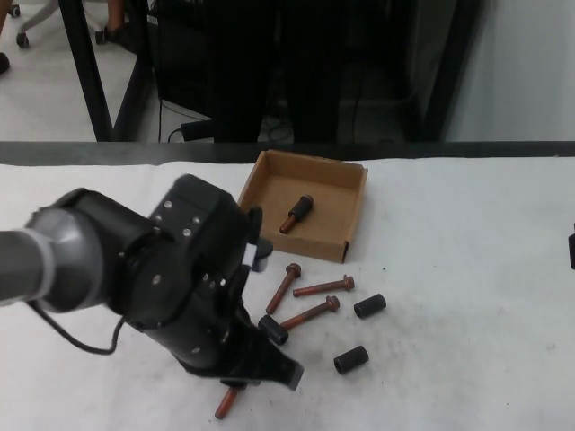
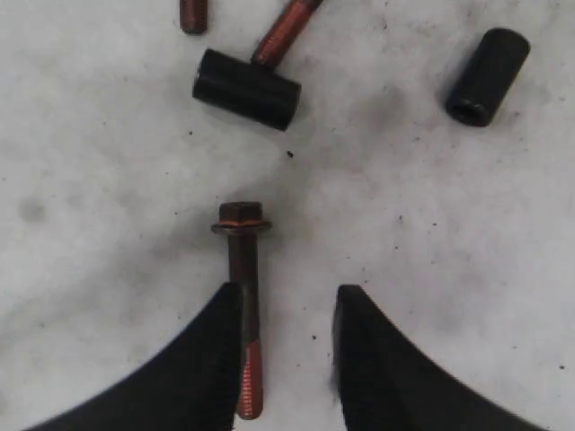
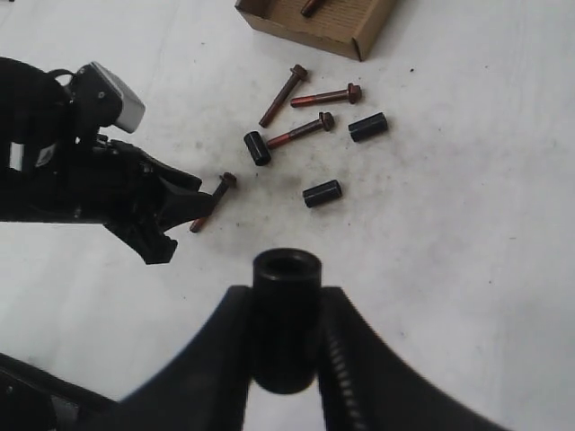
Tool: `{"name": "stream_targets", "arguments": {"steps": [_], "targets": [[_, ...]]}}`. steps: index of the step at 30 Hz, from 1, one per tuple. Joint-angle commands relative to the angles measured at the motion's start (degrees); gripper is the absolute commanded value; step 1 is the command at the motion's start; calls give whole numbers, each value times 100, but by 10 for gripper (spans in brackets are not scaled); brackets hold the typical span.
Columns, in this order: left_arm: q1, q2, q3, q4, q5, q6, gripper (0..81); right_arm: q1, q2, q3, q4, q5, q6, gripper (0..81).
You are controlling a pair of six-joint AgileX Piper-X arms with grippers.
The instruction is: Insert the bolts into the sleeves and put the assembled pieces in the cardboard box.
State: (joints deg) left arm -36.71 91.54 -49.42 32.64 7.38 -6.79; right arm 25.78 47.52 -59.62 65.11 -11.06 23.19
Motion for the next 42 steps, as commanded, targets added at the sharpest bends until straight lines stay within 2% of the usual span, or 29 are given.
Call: {"name": "stream_targets", "arguments": {"steps": [1,7,13,24,36,38,42], "targets": [[13,173,-54,116,-112,62,321,-13,-32,-24,-21,-72,-49,0],[13,364,-54,24,-451,37,321,-13,-32,-24,-21,-72,-49,0],[13,351,-54,-651,-451,37,321,-13,-32,-24,-21,-72,-49,0],[17,372,-54,-539,-597,37,321,-13,-32,-24,-21,-72,-21,0],[88,804,-54,-536,-301,83,321,-13,-32,-24,-21,-72,-21,0],[88,801,-54,-536,-236,83,283,-13,-32,-24,-21,-40,-22,0],[88,801,-87,-308,176,13,109,-13,-32,-24,-21,-40,-22,0]]}}
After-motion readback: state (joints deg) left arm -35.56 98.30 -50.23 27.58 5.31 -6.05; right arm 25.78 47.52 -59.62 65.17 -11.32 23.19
